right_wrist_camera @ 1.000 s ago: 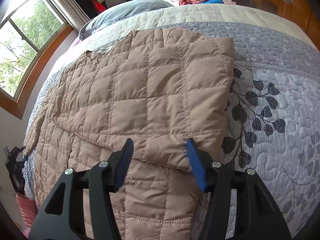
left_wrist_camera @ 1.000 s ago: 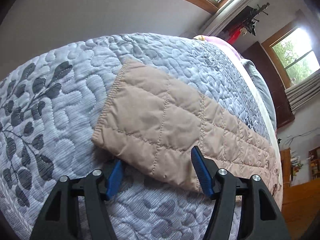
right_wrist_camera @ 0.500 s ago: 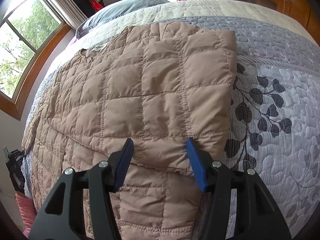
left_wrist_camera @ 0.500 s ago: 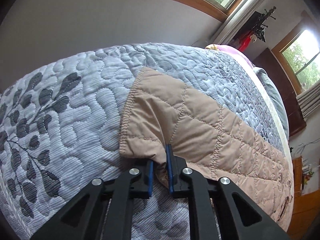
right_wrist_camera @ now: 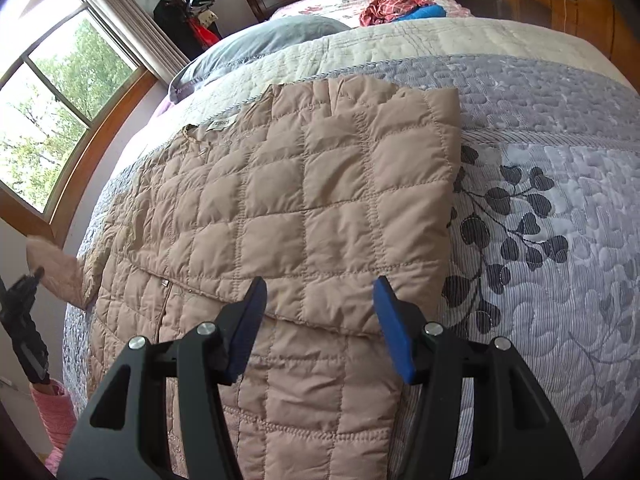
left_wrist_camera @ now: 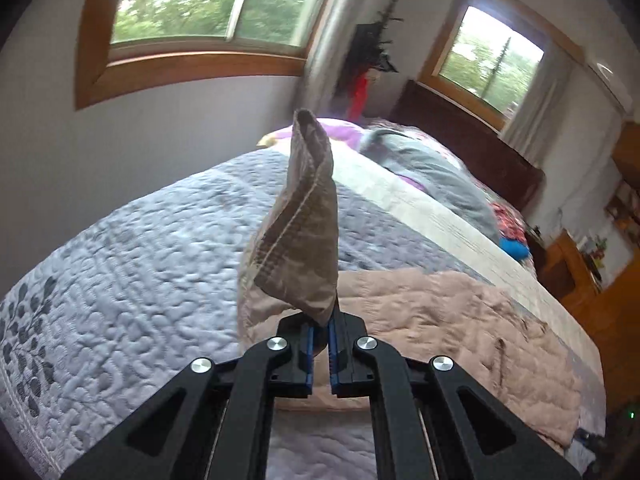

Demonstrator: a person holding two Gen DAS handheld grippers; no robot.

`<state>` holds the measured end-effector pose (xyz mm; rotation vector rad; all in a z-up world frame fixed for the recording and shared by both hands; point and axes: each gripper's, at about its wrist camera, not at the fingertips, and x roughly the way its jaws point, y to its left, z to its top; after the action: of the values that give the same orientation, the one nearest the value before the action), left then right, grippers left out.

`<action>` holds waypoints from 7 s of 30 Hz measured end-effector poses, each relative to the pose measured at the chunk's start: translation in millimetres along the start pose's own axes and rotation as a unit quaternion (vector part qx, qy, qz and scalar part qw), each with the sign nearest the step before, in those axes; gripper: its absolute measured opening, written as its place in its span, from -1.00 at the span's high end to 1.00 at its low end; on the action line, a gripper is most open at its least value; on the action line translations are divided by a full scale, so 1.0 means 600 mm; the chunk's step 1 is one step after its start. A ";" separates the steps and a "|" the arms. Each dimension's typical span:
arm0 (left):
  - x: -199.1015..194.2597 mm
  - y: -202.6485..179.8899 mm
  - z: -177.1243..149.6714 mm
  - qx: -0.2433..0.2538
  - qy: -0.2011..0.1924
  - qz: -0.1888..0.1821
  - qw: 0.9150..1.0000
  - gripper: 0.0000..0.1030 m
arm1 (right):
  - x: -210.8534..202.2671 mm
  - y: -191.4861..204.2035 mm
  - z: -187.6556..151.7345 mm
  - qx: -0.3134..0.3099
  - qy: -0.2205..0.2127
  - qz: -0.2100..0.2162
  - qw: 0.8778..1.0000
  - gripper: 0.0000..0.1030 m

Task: Fold large clothes

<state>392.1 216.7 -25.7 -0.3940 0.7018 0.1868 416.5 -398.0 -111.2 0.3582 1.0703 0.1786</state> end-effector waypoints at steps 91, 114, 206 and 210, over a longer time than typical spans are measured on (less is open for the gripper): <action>0.209 -0.374 -0.137 0.267 0.151 -0.049 0.951 -0.03 | 0.005 0.036 0.092 0.018 -0.051 -0.049 0.997 0.58; 0.219 -0.443 -0.170 0.276 0.180 -0.069 0.942 -0.06 | 0.078 0.106 0.100 -0.015 0.008 0.017 1.000 0.57; -0.213 0.030 -0.478 0.217 0.222 -0.109 0.944 0.72 | -0.218 -0.023 -0.563 -0.034 -0.016 0.046 0.998 0.82; -0.249 0.029 -0.428 0.188 0.194 -0.163 0.949 0.73 | -0.267 -0.008 -0.543 -0.043 -0.052 0.069 0.995 0.82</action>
<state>123.4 121.2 -110.4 -0.1745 1.0250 -0.3466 53.6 -387.8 -121.2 0.3600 0.9330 0.3250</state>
